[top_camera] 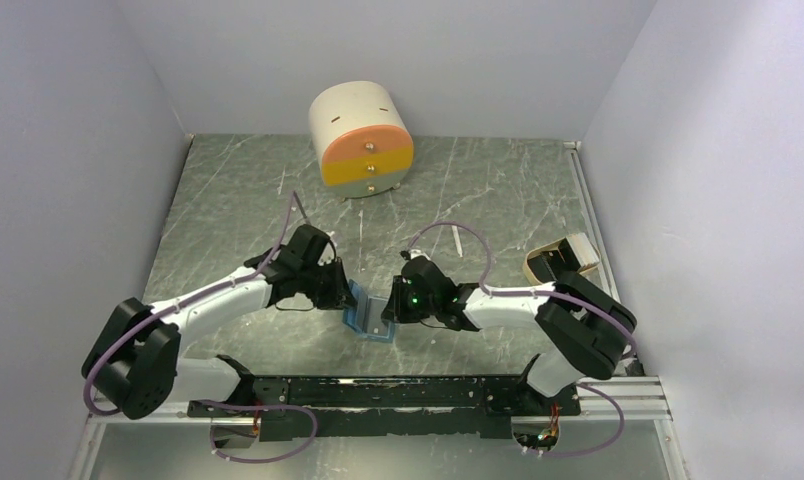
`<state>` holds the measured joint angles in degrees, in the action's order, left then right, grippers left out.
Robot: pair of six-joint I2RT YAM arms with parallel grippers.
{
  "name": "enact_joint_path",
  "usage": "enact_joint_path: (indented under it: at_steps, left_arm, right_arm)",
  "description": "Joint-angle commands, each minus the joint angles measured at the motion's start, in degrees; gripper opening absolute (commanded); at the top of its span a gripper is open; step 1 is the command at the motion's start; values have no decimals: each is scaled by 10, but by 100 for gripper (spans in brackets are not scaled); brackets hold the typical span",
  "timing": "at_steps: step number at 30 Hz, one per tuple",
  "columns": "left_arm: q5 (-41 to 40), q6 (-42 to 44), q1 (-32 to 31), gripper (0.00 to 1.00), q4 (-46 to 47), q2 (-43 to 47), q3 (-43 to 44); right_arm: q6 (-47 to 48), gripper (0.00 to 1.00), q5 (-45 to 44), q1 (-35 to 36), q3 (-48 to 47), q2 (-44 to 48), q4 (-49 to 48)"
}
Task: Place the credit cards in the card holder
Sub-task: Turn over the card slot in the card holder.
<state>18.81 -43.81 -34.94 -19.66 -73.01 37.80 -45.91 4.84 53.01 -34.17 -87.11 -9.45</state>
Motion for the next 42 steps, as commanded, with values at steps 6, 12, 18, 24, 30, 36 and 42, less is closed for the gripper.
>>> enact_joint_path:
  at_steps: [6,12,18,24,30,36,42]
  left_arm:
    - [89,-29,-20,9,108,-71,14]
    - [94,-37,-25,9,133,-91,8]
    - [49,-24,-25,9,77,-87,18]
    - [27,-15,-21,9,50,-75,16]
    - [25,-15,-19,9,50,-59,7]
    - [99,-23,7,10,125,-30,-36]
    - [145,-4,35,17,136,-35,-55]
  right_arm:
    - [4,15,-3,9,4,-43,-36]
    - [8,14,-5,10,-4,-52,-32]
    - [18,19,-42,8,-11,-11,28]
    - [46,29,-85,7,-21,77,108]
    - [85,38,-151,-6,-51,147,189]
    - [185,44,-152,-121,-101,200,246]
    - [269,54,-161,-285,-167,200,317]
